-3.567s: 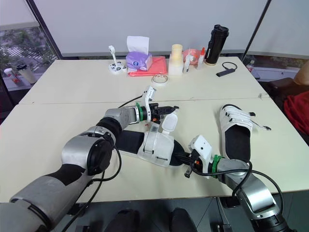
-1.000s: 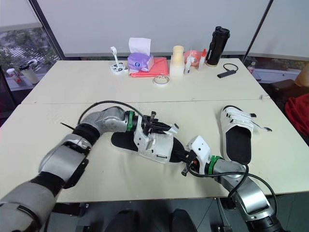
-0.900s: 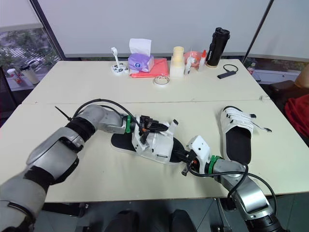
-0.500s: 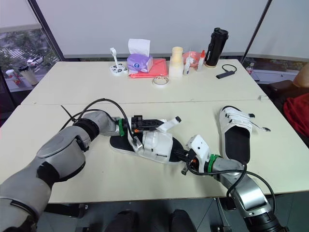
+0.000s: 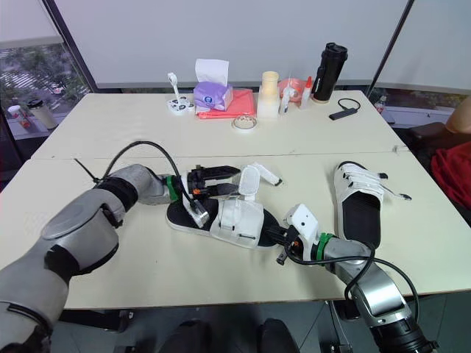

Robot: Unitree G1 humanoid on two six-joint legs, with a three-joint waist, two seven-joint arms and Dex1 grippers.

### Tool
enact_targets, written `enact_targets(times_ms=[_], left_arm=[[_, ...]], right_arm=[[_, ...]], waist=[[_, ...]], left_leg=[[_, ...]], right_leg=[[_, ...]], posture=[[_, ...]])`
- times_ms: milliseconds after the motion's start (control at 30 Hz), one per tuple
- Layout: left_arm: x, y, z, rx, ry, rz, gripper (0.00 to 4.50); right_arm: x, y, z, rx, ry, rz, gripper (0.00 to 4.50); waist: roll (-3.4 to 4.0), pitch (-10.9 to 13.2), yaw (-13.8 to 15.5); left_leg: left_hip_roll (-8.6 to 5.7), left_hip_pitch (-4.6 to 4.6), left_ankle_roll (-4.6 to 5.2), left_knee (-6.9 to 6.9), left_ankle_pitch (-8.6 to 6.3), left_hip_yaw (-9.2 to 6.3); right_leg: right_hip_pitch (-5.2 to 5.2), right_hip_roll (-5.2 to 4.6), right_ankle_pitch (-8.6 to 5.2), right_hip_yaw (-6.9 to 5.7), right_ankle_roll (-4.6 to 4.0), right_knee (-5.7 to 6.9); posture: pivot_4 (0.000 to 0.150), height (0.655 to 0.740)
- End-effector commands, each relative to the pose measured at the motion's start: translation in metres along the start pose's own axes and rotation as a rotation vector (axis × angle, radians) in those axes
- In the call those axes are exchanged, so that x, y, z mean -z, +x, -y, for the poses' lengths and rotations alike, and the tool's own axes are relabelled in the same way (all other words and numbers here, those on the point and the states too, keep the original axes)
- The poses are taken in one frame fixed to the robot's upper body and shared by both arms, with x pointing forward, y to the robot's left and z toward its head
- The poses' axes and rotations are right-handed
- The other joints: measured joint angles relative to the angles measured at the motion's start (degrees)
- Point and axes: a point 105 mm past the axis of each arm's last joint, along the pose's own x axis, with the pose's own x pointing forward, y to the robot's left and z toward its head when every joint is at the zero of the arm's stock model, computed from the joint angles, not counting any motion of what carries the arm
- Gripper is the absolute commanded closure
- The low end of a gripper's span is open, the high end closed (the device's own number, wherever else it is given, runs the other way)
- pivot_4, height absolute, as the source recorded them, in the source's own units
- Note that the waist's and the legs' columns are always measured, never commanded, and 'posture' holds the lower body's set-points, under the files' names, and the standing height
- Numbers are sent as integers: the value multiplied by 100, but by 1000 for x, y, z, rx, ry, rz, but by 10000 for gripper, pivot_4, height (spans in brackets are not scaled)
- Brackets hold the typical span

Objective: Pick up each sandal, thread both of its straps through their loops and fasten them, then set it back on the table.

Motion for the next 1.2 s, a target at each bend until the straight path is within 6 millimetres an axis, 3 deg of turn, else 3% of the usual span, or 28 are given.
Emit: enact_targets(times_ms=[33,167,200,300,500,733,1000,1200], left_arm=[[40,18,-28,-84,-399,-299,942],[69,24,-29,-66,-1047,-426,942],[69,26,-25,-22,-1290,-409,942],[54,27,-24,94,-1737,-288,942],[30,14,-18,250,-2226,-208,942],[24,18,-11,204,-2396,-210,942],[3,51,-1,176,-2582,-170,942],[13,72,-10,-72,-2655,-123,942]], right_arm=[[22,0,4,25,33,-85,45000],[23,2,3,23,33,-85,45000],[23,3,2,20,33,-85,45000],[23,4,1,16,31,-84,45000],[21,7,2,14,25,-79,45000],[19,8,1,14,24,-76,45000],[18,11,-2,11,22,-70,45000],[18,13,-3,20,18,-67,45000]], waist=[[-3,-3,17],[-4,-5,-4],[-4,-4,-21],[2,-4,-83],[1,-3,-167],[1,-3,-170],[1,-4,-169],[1,-3,-179]], left_leg=[[0,-1,-1,0,1,3],[0,-1,-2,5,2,9],[0,-2,-2,5,1,8],[2,-6,2,-1,0,3],[0,-4,10,-2,-5,-12],[1,-4,10,0,-5,-15],[1,-4,10,0,-5,-15],[2,-3,10,-1,-5,-16]], right_leg=[[0,0,2,-1,-4,-2],[7,-2,4,-2,-10,-8],[7,0,4,-2,-10,-7],[-4,7,2,-1,-10,-1],[0,8,-2,-2,-4,-2],[-1,7,-1,-3,-3,-1],[-1,5,-1,-2,-3,-1],[-3,6,-1,-2,-3,0]], posture=[[1500,7400],[1500,7400],[1500,7400],[1500,7400],[1500,7400],[1500,7400],[1500,7400],[1500,7400]])
